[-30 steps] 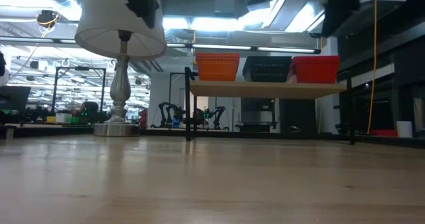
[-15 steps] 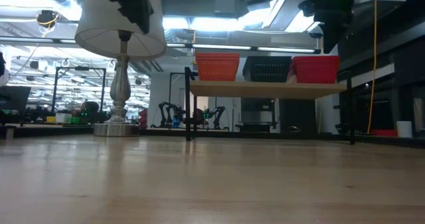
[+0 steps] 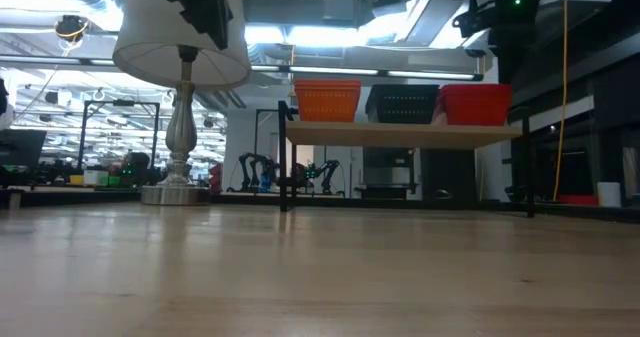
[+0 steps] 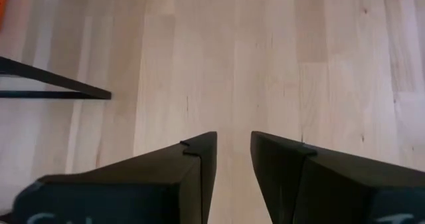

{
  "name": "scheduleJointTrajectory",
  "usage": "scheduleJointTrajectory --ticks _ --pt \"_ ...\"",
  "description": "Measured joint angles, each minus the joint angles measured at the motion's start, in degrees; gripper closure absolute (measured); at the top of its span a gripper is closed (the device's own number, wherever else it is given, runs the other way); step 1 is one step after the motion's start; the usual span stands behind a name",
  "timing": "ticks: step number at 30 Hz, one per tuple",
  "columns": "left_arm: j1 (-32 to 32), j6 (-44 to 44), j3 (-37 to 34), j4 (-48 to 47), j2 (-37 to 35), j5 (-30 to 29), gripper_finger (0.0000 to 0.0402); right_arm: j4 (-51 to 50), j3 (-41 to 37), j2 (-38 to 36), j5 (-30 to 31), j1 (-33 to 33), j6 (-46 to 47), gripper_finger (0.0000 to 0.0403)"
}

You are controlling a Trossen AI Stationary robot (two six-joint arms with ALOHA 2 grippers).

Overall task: Stack baskets on shelf by color
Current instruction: Adjust the stacked red bins on the shelf, then return to Home Position

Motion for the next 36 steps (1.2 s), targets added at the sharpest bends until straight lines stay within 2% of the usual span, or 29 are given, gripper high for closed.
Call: scheduleJointTrajectory --ticks 15,23,26,29,36 --pt "0.0 -0.3 0.0 0.0 0.0 0.0 0.0317 -0.8 0.3 -0.5 2.1 0.0 0.3 0.0317" --pt "-0.1 -0.1 -0.2 -3.3 -2.8 2.1 0.0317 -7.1 8.6 -5.5 -6.8 3.1 9.2 0.0317" --pt "0.1 0.0 -4.7 -2.0 -5.3 2.0 0.0317 -9.4 10.2 -11.0 -8.9 5.7 13.3 0.0317" --pt "0.8 -0.4 -11.6 3.5 -8.7 2.1 0.0317 -10.2 9.7 -18.3 -12.1 8.8 19.7 0.0317" --pt "0.8 -10.2 -28.7 12.3 -22.2 4.4 0.0317 -5.0 2.1 -34.9 -21.1 13.5 31.8 0.0317"
